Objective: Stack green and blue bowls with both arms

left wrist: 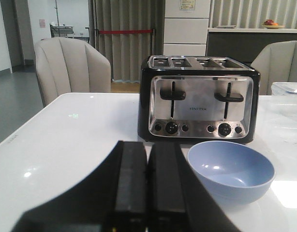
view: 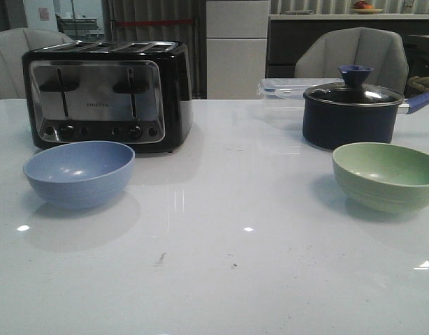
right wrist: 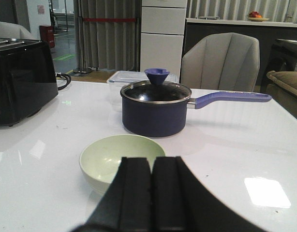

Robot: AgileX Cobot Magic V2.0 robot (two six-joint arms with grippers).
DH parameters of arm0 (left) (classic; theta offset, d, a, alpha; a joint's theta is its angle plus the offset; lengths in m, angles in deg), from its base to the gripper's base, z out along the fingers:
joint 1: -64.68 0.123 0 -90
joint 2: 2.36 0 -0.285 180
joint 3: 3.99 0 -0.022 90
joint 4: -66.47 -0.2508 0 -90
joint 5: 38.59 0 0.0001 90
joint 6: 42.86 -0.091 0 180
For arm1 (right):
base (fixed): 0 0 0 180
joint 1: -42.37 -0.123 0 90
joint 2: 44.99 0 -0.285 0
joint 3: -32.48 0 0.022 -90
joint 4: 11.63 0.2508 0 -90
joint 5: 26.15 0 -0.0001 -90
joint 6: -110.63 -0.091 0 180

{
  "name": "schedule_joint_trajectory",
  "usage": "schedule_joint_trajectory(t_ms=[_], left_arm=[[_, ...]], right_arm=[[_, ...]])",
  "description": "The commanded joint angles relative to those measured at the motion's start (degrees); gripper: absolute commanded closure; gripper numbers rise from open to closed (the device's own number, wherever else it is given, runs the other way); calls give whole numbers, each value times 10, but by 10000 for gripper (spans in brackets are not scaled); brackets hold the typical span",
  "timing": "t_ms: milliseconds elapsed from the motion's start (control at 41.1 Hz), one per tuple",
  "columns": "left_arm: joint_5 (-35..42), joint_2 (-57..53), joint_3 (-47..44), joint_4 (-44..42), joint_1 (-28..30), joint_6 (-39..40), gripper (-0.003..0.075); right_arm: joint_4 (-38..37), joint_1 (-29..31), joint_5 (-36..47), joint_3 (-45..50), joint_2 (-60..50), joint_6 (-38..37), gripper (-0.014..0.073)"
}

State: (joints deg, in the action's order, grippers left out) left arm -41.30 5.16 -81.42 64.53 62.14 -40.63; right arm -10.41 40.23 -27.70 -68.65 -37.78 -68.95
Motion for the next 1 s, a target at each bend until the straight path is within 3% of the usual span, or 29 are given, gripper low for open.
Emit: schedule_joint_trajectory(t_ms=[0, 705, 827, 972], left_arm=[[52, -11, -2, 1, 1, 1, 627], [68, -11, -1, 1, 1, 0, 627], [103, -11, 26, 1, -1, 0, 627], [72, -6, 103, -1, -1, 0, 627]], right_arm=[[-2, 0, 53, -2, -11, 1, 537], [-2, 0, 84, -5, -11, 1, 537], [-2, 0, 75, -44, -11, 1, 537], [-2, 0, 26, -128, -3, 1, 537]])
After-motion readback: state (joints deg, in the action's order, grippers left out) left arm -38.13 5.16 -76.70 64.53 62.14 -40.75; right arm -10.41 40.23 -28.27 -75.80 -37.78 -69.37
